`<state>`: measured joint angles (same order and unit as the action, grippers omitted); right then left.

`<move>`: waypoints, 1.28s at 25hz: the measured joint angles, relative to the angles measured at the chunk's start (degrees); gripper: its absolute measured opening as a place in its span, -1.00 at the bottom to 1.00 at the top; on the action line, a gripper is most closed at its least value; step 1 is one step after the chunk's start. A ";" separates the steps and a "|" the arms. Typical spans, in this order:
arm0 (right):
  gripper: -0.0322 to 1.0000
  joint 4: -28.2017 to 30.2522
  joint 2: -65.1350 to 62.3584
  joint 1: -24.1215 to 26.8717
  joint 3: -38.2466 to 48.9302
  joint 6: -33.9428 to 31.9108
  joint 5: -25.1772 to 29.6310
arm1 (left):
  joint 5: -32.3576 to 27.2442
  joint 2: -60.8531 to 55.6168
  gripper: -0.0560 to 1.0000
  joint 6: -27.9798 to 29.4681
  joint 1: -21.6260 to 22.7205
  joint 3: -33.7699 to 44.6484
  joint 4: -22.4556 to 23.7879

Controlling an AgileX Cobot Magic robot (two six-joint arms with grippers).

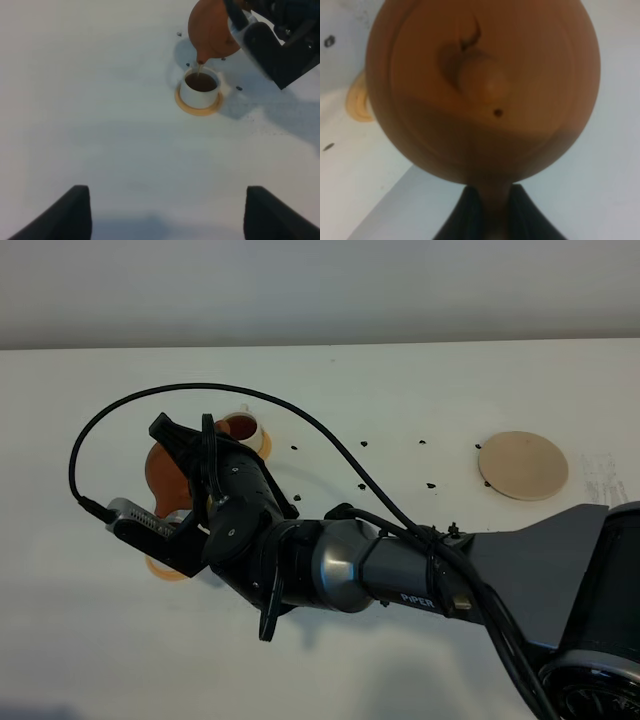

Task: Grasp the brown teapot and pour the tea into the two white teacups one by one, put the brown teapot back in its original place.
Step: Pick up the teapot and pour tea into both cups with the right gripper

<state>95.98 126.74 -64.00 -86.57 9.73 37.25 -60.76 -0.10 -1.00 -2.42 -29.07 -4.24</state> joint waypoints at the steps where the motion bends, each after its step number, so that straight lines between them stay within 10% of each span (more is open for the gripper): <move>1: -0.69 0.00 0.00 0.00 0.00 0.00 0.00 | 0.00 0.00 0.26 0.00 0.00 0.00 0.00; 17: -0.69 -0.37 0.00 0.00 0.00 -1.84 0.00 | 0.00 0.00 0.26 0.00 0.00 0.00 0.00; 32: -0.69 -13.12 0.00 0.51 0.00 -3.79 0.10 | 0.00 0.00 0.26 0.00 0.00 0.00 0.00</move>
<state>82.86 126.74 -63.48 -86.57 5.94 37.35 -60.76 -0.10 -1.00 -2.42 -29.07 -4.24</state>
